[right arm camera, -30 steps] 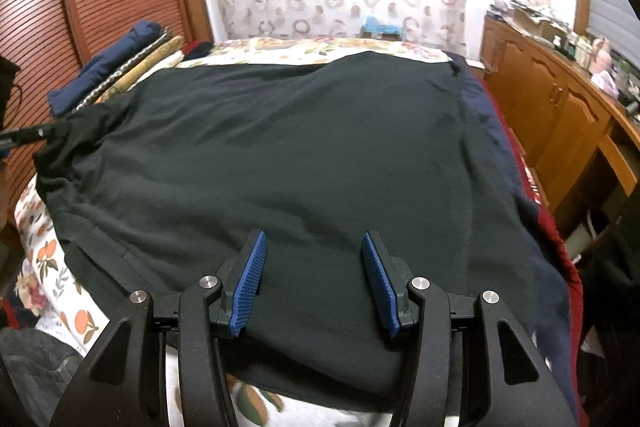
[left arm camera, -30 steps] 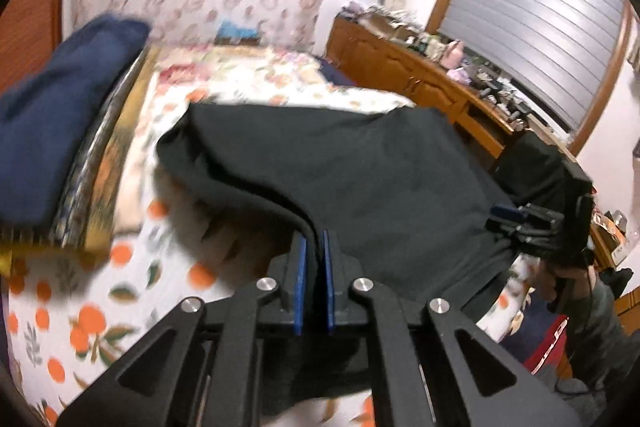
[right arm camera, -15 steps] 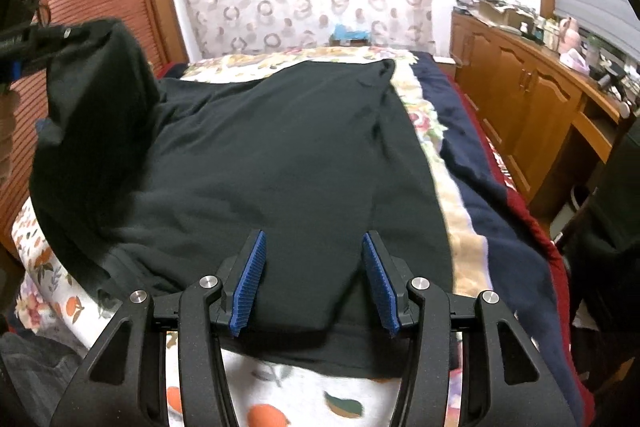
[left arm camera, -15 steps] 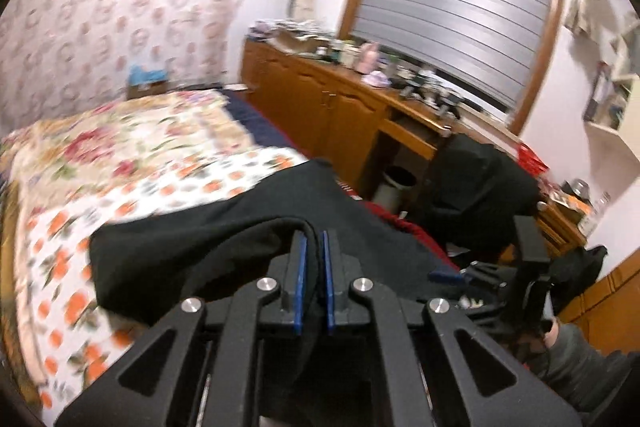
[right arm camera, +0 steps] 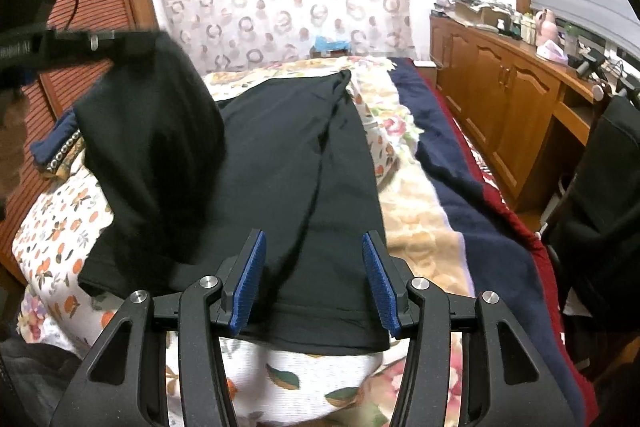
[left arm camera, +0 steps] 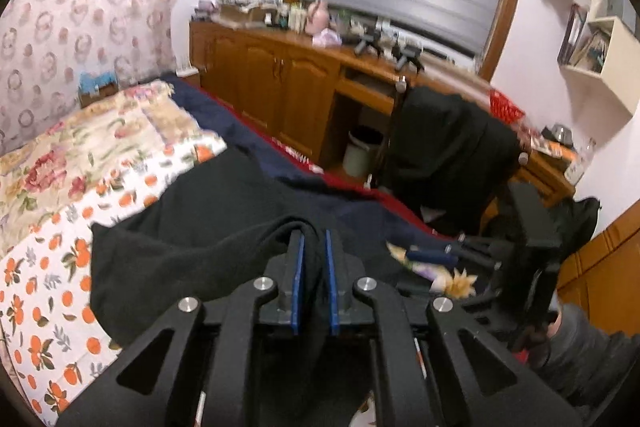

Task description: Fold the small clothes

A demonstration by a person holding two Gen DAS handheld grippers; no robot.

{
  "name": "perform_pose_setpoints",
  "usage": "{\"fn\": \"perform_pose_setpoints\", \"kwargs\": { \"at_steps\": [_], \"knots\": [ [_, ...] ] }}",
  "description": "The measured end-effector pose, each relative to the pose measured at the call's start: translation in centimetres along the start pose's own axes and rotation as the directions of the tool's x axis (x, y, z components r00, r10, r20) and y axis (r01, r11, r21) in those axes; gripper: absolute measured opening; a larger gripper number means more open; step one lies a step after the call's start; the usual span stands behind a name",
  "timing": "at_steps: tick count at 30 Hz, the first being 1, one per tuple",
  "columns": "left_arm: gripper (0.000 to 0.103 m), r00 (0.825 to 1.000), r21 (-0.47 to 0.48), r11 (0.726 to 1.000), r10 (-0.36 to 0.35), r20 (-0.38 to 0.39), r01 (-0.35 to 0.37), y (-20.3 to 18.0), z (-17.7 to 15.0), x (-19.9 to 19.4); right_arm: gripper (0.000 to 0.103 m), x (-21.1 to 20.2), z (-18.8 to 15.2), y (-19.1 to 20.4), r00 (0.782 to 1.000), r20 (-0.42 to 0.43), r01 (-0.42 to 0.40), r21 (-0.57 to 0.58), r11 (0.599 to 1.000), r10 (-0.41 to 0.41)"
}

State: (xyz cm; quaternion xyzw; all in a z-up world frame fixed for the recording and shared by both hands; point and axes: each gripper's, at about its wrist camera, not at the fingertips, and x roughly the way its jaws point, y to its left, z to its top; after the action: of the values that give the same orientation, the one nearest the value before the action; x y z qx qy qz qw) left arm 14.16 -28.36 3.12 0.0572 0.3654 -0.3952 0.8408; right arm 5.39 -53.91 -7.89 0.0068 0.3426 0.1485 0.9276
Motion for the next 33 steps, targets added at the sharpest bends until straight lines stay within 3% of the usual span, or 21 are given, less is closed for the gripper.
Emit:
{"fn": "perform_pose_setpoints", "kwargs": {
  "at_steps": [1, 3, 6, 13, 19, 26, 33],
  "knots": [
    [0.012, 1.000, 0.006, 1.000, 0.012, -0.014, -0.012, -0.1, -0.3, 0.3, 0.051, 0.0, -0.1, -0.1, 1.000, -0.001, 0.003, 0.005, 1.000, -0.003],
    [0.035, 0.998, 0.026, 0.998, 0.052, -0.020, -0.051, -0.1, -1.0, 0.5, 0.051, 0.0, 0.0, -0.3, 1.000, -0.001, 0.005, 0.013, 1.000, -0.005],
    [0.040, 0.996, 0.025, 0.996, 0.082, -0.016, -0.082, 0.7, -1.9, -0.2, 0.051, 0.1, 0.3, -0.7, 1.000, 0.000, 0.010, 0.010, 1.000, -0.010],
    [0.043, 0.990, -0.057, 0.988, 0.144, 0.007, -0.143, 5.0, -5.0, -3.4, 0.051, -0.1, 2.6, 0.0, 1.000, 0.020, 0.016, -0.034, 0.999, -0.016],
    [0.043, 0.970, -0.140, 0.961, 0.243, 0.001, -0.240, 9.1, -9.0, -5.8, 0.051, 0.4, 5.7, 2.7, 0.999, 0.047, 0.002, -0.126, 0.992, 0.004],
    [0.043, 0.958, -0.212, 0.937, 0.288, 0.012, -0.279, 11.8, -12.1, -8.2, 0.051, 3.0, 9.2, 9.1, 0.994, 0.041, -0.088, -0.259, 0.962, 0.102],
    [0.043, 0.942, -0.263, 0.915, 0.331, 0.062, -0.304, 12.6, -13.7, -11.1, 0.051, 7.5, 10.3, 16.6, 0.978, -0.058, -0.208, -0.368, 0.906, 0.200]
  ]
}}
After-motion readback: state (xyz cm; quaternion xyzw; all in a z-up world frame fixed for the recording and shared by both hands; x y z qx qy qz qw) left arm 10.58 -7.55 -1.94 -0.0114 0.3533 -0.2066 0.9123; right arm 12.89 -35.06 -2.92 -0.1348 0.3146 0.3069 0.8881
